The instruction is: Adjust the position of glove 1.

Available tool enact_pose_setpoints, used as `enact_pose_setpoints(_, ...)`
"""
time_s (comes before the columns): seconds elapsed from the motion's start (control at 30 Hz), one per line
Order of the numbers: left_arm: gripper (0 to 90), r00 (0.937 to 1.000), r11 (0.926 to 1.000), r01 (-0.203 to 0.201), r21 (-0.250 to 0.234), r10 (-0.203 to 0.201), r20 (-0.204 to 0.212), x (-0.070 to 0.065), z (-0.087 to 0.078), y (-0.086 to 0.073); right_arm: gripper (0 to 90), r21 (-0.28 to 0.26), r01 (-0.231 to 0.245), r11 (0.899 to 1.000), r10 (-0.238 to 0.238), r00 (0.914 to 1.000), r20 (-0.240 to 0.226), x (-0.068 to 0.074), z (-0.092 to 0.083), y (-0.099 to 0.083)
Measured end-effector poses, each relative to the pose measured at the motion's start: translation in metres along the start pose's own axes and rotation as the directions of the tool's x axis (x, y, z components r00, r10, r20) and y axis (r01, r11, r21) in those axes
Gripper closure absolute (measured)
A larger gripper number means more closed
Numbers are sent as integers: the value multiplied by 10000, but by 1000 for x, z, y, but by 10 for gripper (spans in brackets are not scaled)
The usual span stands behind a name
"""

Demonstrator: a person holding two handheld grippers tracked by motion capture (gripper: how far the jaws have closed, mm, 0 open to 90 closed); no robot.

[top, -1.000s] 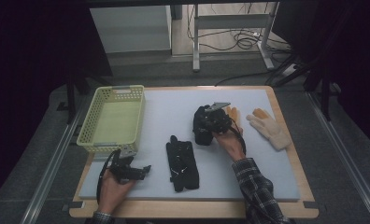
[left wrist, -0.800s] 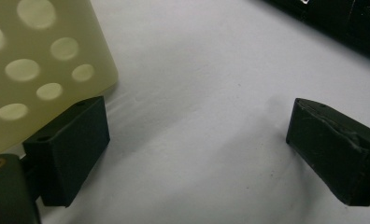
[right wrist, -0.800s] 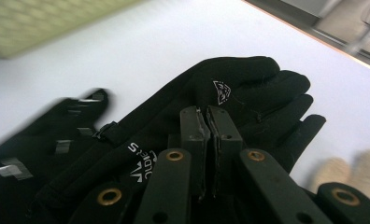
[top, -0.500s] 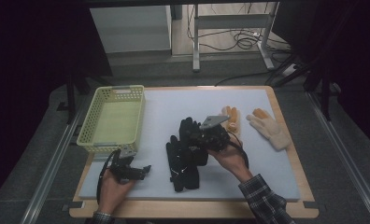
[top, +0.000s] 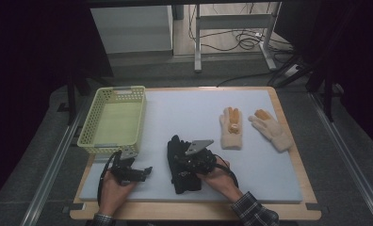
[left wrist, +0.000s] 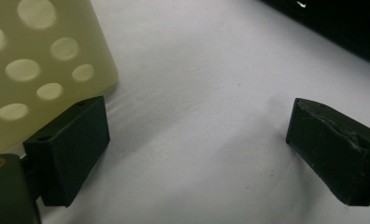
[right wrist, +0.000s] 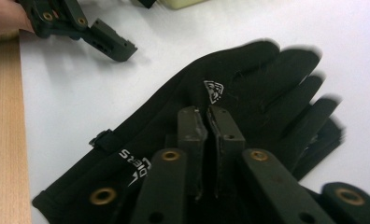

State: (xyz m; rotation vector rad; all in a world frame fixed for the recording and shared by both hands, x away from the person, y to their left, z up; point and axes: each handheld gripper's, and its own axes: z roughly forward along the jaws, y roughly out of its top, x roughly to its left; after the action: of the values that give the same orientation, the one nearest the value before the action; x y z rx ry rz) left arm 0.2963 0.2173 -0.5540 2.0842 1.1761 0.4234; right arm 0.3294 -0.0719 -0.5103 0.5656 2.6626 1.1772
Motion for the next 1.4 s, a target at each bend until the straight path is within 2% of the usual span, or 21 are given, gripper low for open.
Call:
enact_pose_setpoints(0.07,63,10000,10000,-41,32,41,3,0,0,0,608,-22,-33,10000,33,9999,146,2,2,-3)
enact_pose_setpoints(0.13,63,10000,10000,-19,18,19,3,0,0,0,524,-11,-67,10000,67,9997,219,1,-1,-1)
enact_pose_setpoints(0.17,63,10000,10000,-3,8,3,0,0,0,0,495,-177,-155,9997,158,9997,169,0,-8,2)
enact_pose_setpoints(0.23,63,10000,10000,-3,7,3,-1,0,0,0,492,-306,-212,9993,216,9997,137,-1,-13,3)
enact_pose_setpoints(0.37,63,10000,10000,-47,42,47,1,0,0,0,516,-520,-547,9971,539,9984,-179,-2,-31,-1)
enact_pose_setpoints(0.47,63,10000,10000,-44,38,44,1,0,0,0,609,-573,-606,9965,574,9968,-563,4,-42,-8)
enact_pose_setpoints(0.5,63,10000,10000,-39,34,39,0,0,0,0,665,-582,-498,9971,452,9960,-766,10,-44,-10)
enact_pose_setpoints(0.53,63,10000,10000,-38,34,38,1,0,0,0,665,-582,-498,9971,452,9960,-766,10,-44,-10)
enact_pose_setpoints(0.6,63,10000,10000,-39,34,39,-1,0,0,0,735,-597,-217,9980,169,9967,-799,16,-43,-8)
enact_pose_setpoints(0.73,63,10000,10000,-20,20,20,0,0,0,0,814,-543,151,9984,-197,9961,-860,20,-25,5)
enact_pose_setpoints(0.93,63,10000,10000,-6,-6,6,5,0,0,0,829,-174,487,9987,-499,9955,-807,10,22,29)
enact_pose_setpoints(1.07,63,10000,10000,-31,-7,31,6,0,0,0,821,448,905,9949,-880,9946,-556,7,50,41)
enact_pose_setpoints(1.13,63,10000,10000,-27,-9,27,6,0,0,0,821,793,1129,9904,-1106,9933,-332,5,59,45)
enact_pose_setpoints(1.17,63,10000,10000,-29,-6,29,6,0,0,0,831,1146,1307,9848,-1297,9914,-161,3,67,45)
enact_pose_setpoints(1.2,63,10000,10000,-61,20,61,2,0,0,0,831,1146,1307,9848,-1297,9914,-161,3,67,45)
enact_pose_setpoints(1.23,63,10000,10000,-63,25,63,4,0,0,0,868,1318,1336,9822,-1334,9910,-105,1,70,44)
enact_pose_setpoints(1.4,63,10000,10000,-76,34,76,-1,0,0,0,885,1327,1253,9832,-1264,9920,-5,-2,68,42)
